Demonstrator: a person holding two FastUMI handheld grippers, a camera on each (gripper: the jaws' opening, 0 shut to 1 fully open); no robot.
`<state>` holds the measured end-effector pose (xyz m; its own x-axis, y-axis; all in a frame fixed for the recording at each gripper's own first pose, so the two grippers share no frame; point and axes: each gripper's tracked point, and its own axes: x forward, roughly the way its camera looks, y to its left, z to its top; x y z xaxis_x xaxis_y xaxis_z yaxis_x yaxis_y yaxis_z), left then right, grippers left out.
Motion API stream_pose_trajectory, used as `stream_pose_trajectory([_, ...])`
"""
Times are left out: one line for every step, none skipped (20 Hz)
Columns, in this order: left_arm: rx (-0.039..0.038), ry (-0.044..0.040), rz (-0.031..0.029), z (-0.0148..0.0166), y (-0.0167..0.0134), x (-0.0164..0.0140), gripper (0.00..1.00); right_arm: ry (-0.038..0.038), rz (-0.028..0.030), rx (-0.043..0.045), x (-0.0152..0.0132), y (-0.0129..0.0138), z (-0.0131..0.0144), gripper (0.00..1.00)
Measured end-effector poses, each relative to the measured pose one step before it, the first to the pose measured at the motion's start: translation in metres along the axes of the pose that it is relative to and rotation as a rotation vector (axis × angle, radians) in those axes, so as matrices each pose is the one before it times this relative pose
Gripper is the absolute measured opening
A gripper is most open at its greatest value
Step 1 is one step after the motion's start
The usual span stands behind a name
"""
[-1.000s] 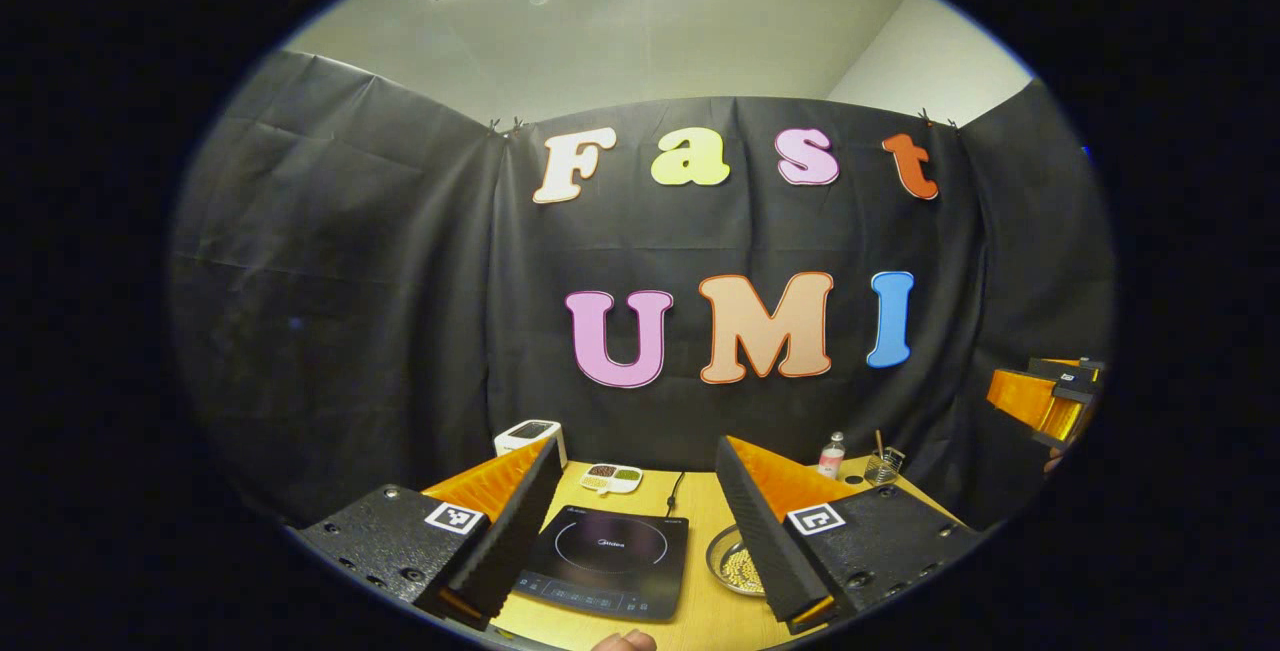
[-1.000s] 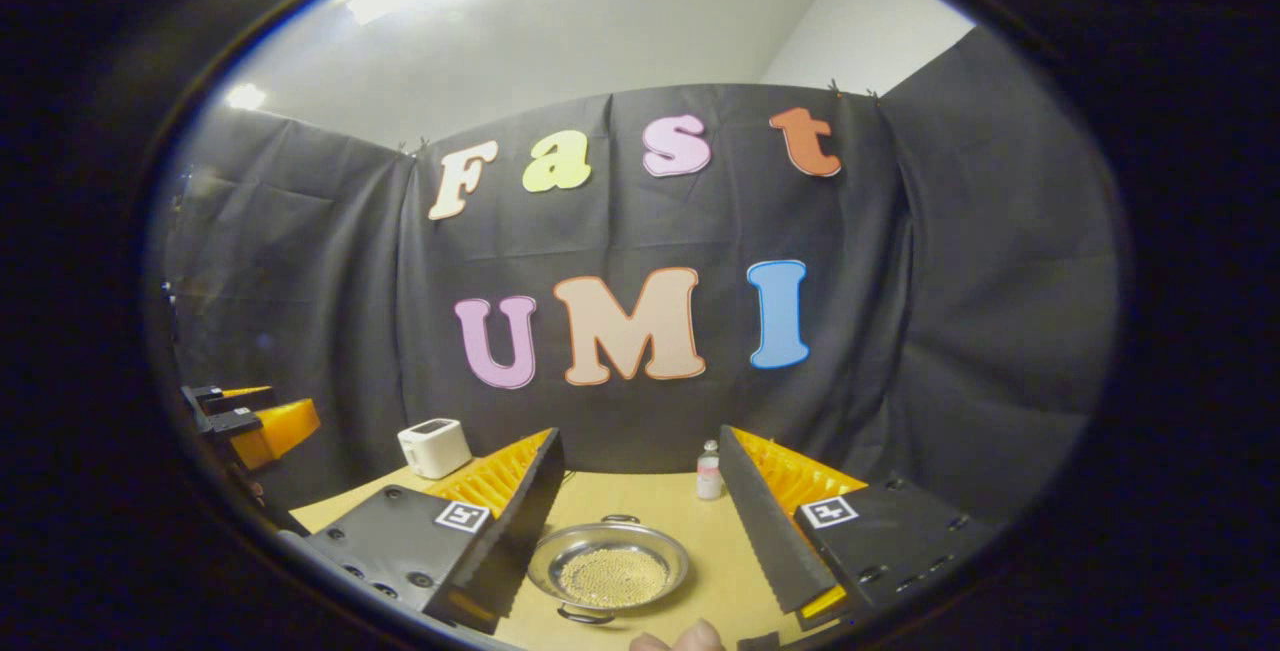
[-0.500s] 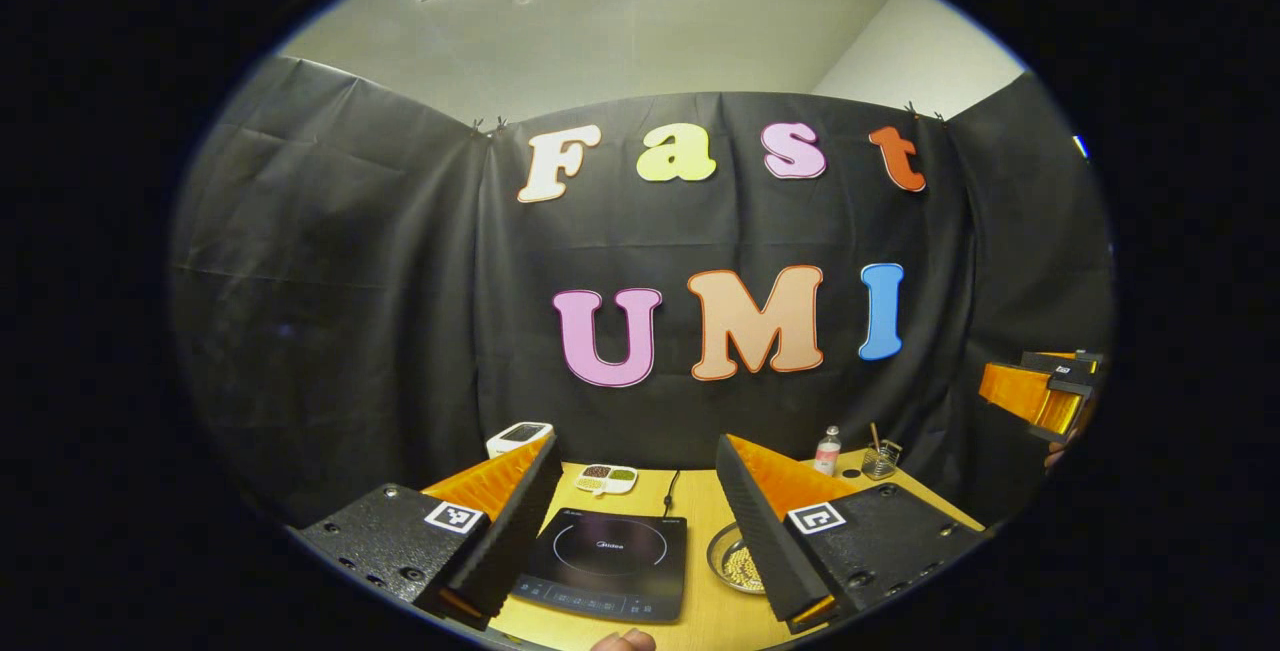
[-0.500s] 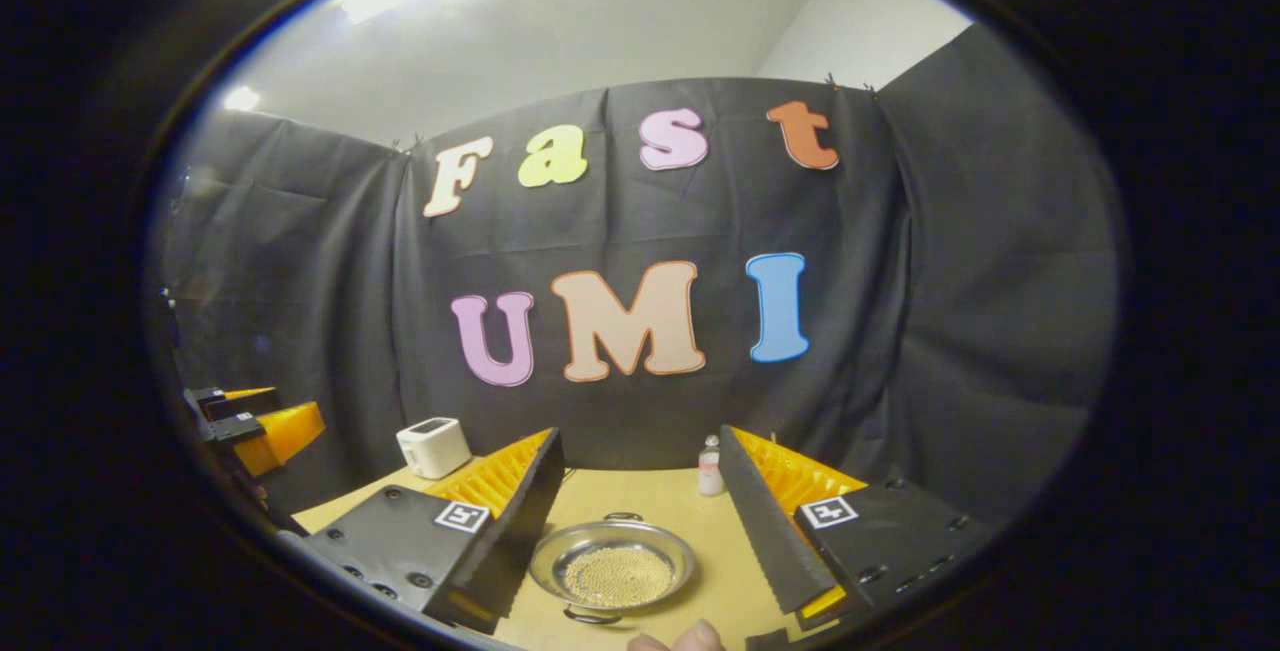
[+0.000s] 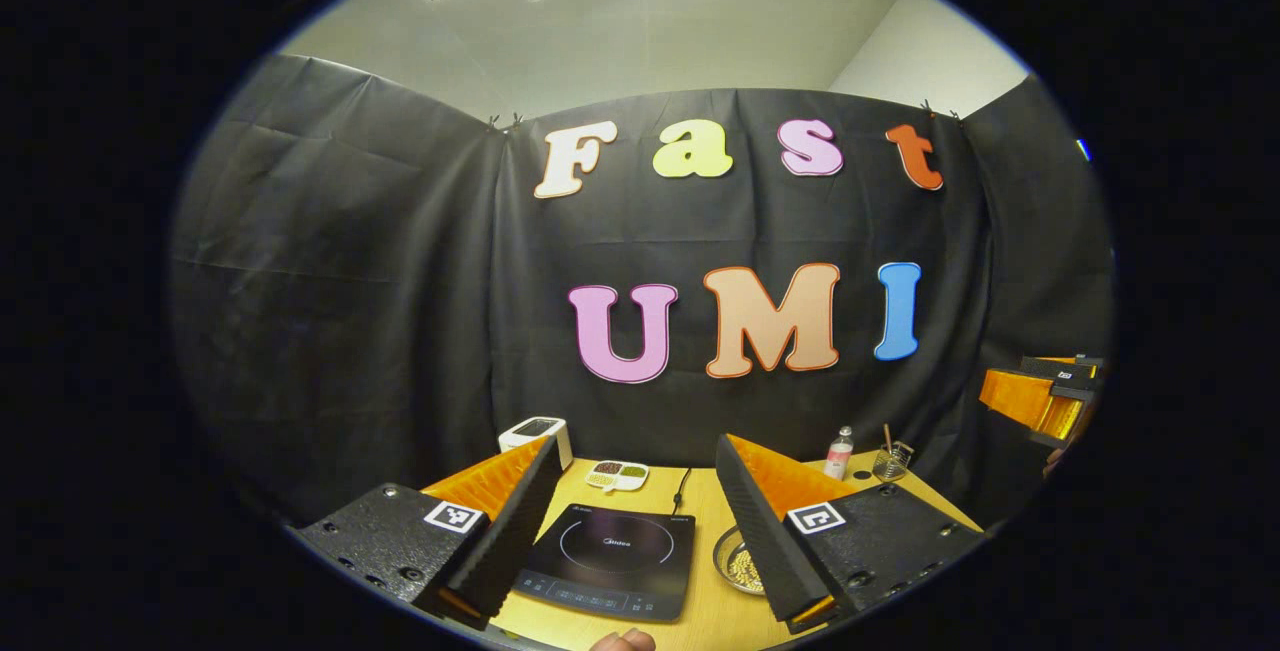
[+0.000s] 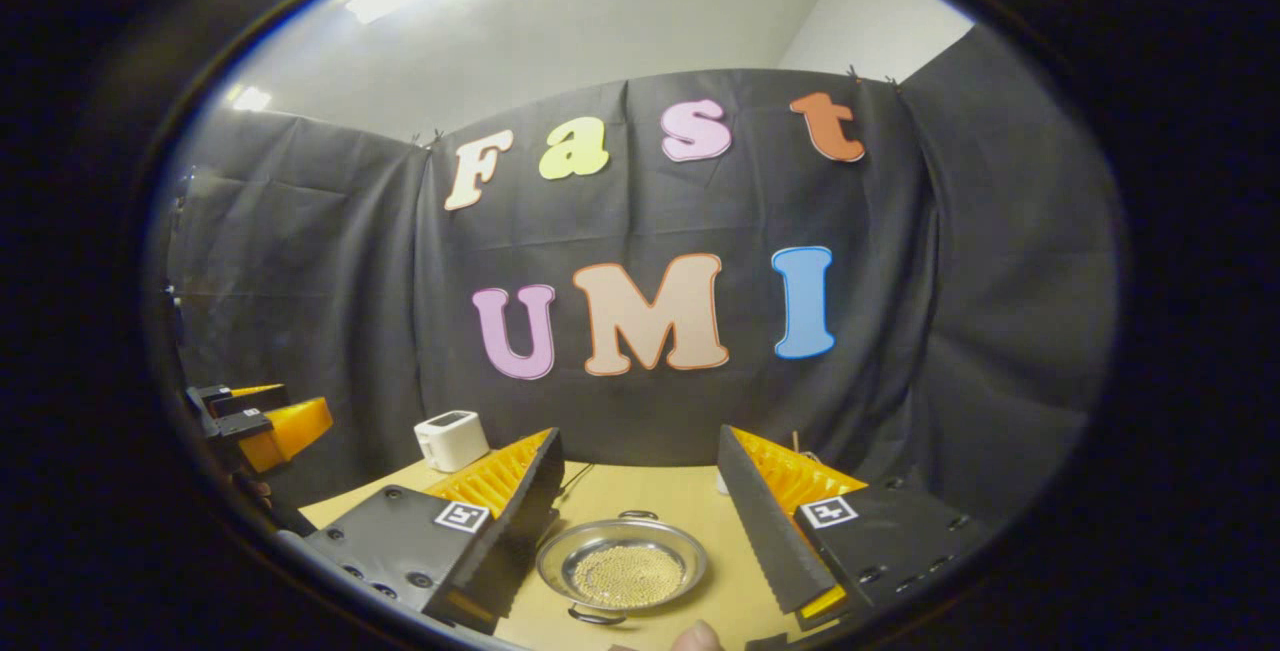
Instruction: First push the handle of the pot to place it horizontally, then grasp the pot with both hands and set it on the induction cooktop.
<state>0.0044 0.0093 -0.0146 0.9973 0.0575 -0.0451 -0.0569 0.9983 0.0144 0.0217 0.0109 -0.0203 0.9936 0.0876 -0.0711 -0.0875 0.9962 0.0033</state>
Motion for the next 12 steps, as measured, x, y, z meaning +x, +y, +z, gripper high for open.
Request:
stream_pose_trajectory([0.00523,0.00501,0.00917,-0.00102,-0.00198,-0.00144,0.91,0.01234,0.01639,0.00853,0.00258,0.00111,-0.00447,0.92])
stream_pose_trajectory([0.00685,0.00082,0.00764,0.00143,-0.00140,-0.00200,0.95,0.01289,0.01550,0.00411,0.00350,0.00082,-0.00496,0.92])
stream_pose_trajectory([0.00904,-0.00030,0.00660,0.00099,-0.00200,-0.00183,0.95,0.01308,0.01284,-0.00084,0.00166,-0.00148,-0.00512,0.92])
stream_pose_trajectory([0.01309,0.00370,0.00833,0.00064,-0.00137,-0.00157,0.99,0.00888,0.01345,0.00018,0.00166,0.00021,-0.00289,0.92])
stream_pose_trajectory([0.01044,0.00433,0.01227,-0.00211,0.00069,-0.00295,0.91,0.00667,0.01585,0.00371,0.00155,0.00206,-0.00425,0.92])
stream_pose_trajectory([0.00521,0.00256,0.01245,0.00048,0.00047,-0.00314,0.92,0.00600,0.01923,0.00500,0.00116,0.00229,-0.00378,0.92])
stream_pose_trajectory([0.00168,0.00071,0.01208,0.00022,0.00013,-0.00231,0.92,0.00464,0.01864,-0.00150,0.00168,0.00227,-0.00482,0.92])
stream_pose_trajectory([-0.00076,0.00571,0.01178,-0.00112,0.00086,-0.00219,0.92,0.01183,0.01642,-0.00518,0.00241,0.00203,-0.00538,0.92])
stream_pose_trajectory([-0.00549,0.00806,0.00405,-0.00312,-0.00025,-0.00262,0.92,0.01513,0.00305,-0.00551,0.00353,-0.00124,-0.00660,0.92])
stream_pose_trajectory([-0.00491,0.00632,-0.00384,-0.00291,-0.00141,-0.00039,0.96,0.00736,-0.00254,0.00058,-0.00088,-0.00087,-0.00269,0.89])
stream_pose_trajectory([0.00363,0.00858,-0.00457,-0.00376,-0.00039,0.00126,0.92,0.00161,-0.00177,0.00909,0.00046,0.00256,-0.00019,0.85])
stream_pose_trajectory([0.00556,0.00168,-0.00183,-0.00251,0.00192,0.00325,0.95,0.00994,0.00176,0.00481,0.00326,0.00336,-0.00299,0.83])
